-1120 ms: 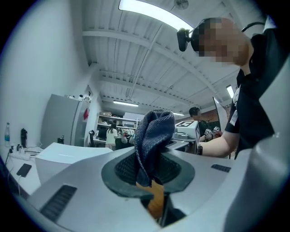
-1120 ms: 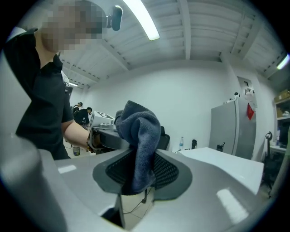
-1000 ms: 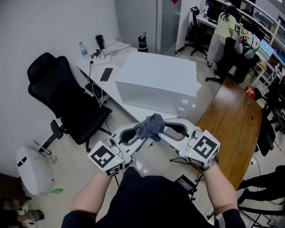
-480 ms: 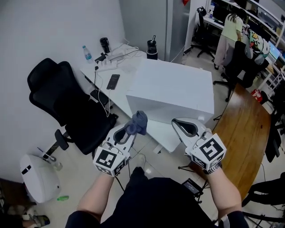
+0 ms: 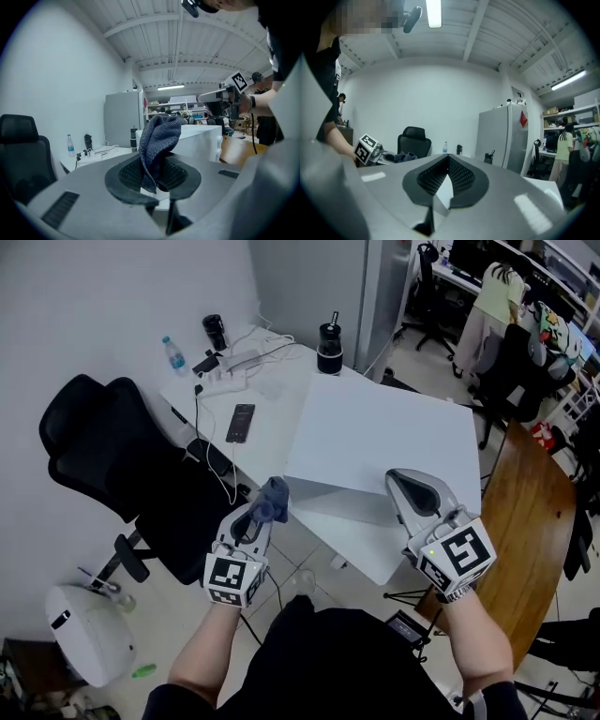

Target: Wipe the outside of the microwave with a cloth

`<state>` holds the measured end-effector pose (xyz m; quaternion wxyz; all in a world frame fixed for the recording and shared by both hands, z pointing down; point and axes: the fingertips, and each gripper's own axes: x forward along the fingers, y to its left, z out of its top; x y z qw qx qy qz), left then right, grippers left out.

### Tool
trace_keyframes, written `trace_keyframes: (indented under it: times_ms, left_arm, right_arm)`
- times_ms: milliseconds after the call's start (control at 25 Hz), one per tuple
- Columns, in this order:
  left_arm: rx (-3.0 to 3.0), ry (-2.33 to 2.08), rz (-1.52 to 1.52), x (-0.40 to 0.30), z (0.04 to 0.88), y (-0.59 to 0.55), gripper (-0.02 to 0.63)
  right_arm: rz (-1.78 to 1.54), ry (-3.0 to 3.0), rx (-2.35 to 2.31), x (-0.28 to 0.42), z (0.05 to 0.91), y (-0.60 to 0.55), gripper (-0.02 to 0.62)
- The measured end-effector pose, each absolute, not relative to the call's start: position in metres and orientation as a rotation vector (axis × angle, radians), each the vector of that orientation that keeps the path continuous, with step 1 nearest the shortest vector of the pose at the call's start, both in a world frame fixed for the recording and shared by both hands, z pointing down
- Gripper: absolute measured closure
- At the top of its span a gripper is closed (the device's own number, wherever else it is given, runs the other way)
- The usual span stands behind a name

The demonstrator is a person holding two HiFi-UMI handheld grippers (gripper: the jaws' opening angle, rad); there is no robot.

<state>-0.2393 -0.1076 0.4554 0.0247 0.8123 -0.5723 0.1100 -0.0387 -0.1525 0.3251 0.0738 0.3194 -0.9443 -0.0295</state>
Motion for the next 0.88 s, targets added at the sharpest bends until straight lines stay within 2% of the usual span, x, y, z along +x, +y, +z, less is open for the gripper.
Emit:
trace_keyframes:
  times_ms: [240,880]
  left_arm:
    - [2.491,-1.689,0.427,-0.263,0.501,-0.148,0.528]
    - [2.603,-1.35,0.51,-0.241,0.549,-0.244,0.528]
  right_arm:
    - [-0.09,-2.808,1.023,-0.059,0.322,-0.197,0.594]
    - [-0.03,-2.746,1.156,-0.075,0.332,-0.269,0.594]
